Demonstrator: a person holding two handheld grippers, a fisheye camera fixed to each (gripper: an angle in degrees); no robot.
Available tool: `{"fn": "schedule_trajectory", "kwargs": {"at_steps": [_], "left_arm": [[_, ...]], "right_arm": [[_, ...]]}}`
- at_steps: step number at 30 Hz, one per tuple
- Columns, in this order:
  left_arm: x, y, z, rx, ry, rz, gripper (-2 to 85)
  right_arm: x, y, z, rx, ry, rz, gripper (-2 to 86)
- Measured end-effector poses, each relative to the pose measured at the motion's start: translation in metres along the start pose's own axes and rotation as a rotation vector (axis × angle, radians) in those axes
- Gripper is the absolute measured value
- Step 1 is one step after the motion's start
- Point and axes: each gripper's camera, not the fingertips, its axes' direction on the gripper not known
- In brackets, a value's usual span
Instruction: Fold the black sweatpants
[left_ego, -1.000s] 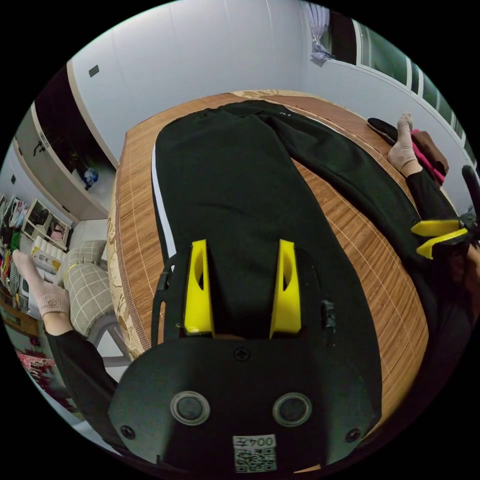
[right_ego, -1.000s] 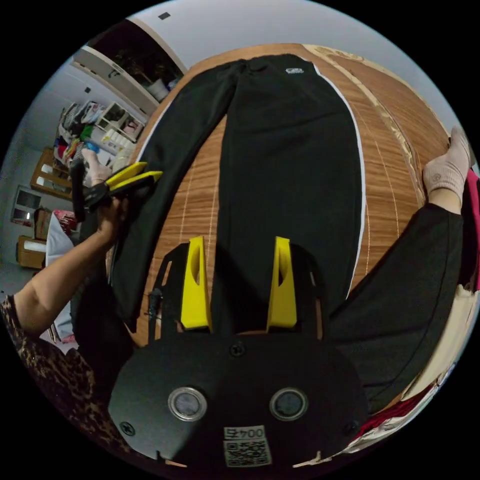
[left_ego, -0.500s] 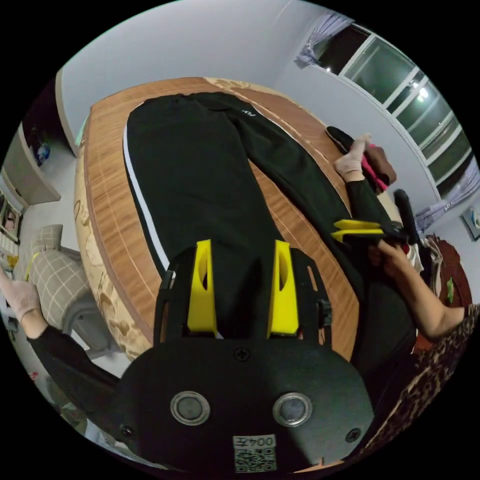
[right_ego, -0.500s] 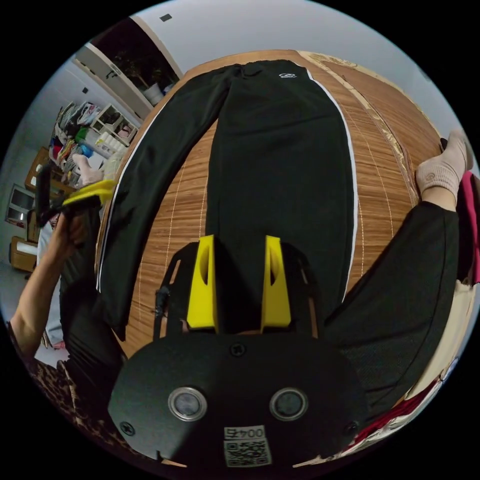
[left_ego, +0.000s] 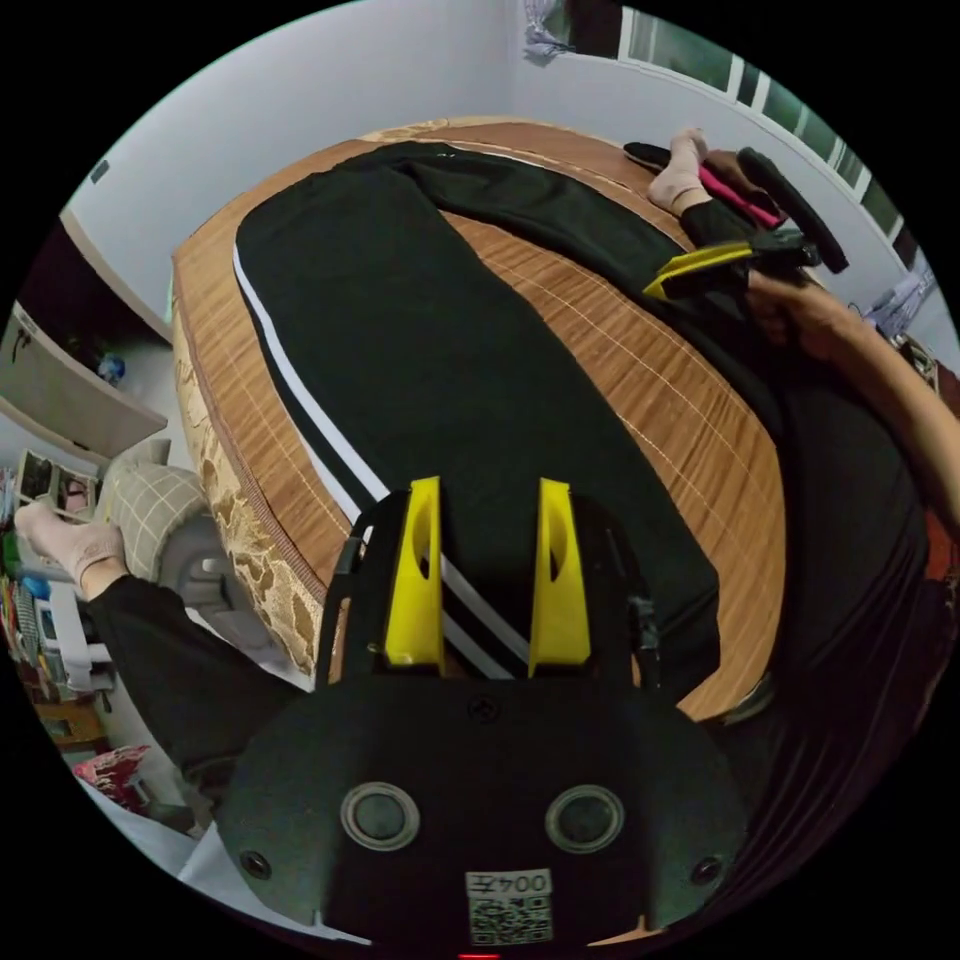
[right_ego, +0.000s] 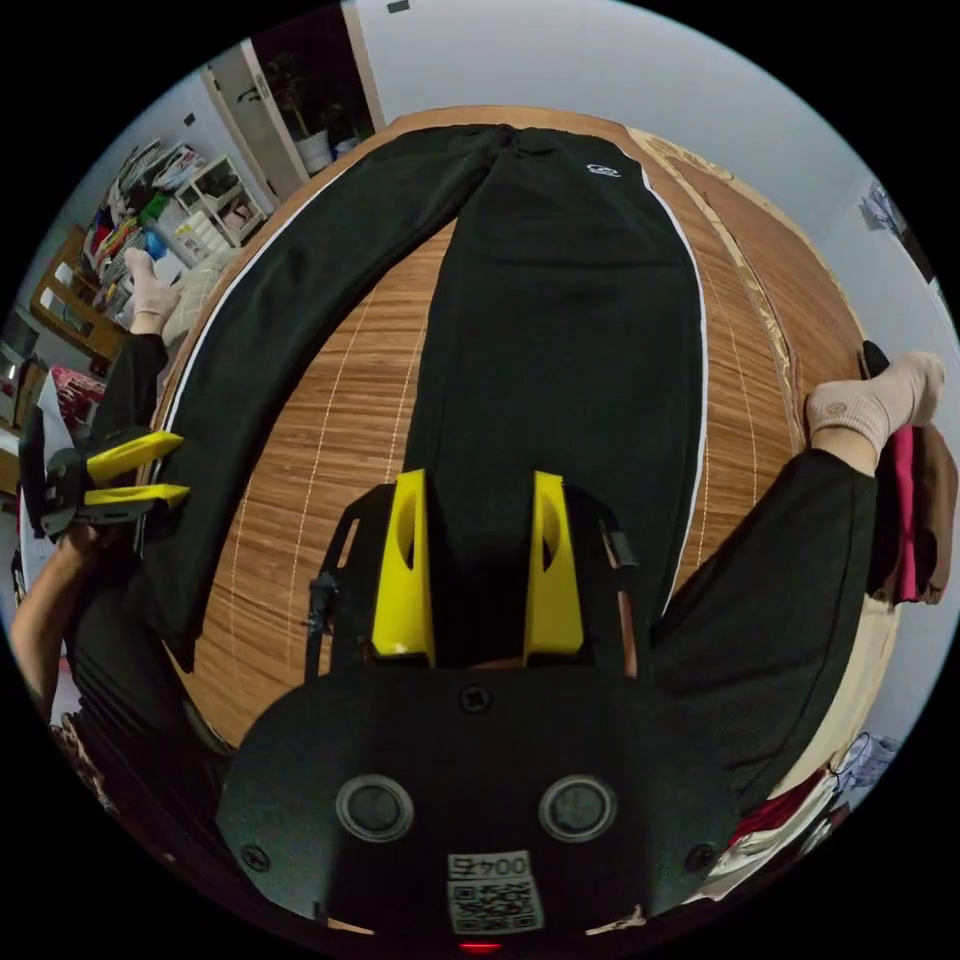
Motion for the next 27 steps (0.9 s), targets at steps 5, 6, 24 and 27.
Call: {"fn": "schedule_trajectory", "kwargs": {"at_steps": [5,6,24,27], "left_arm": [[0.042,0.006,-0.027,0.052,0.076,0.038,13.7],[0.057,0.010,-0.032,0.090,0.094,0.046,13.1],[0.303,-0.027,0.015,0.099,0.225,0.543,8.6],[0.322,-0.022,0.028,0.086,0.199,0.568,8.2]], "right_arm": [[0.000,0.011,-0.010,0.037,-0.057,0.016,14.2],[0.005,0.017,-0.019,0.085,-0.099,0.032,14.1],[0.032,0.092,-0.122,0.425,-0.221,0.152,12.6],[0.028,0.088,-0.117,0.414,-0.209,0.152,12.6]]}}
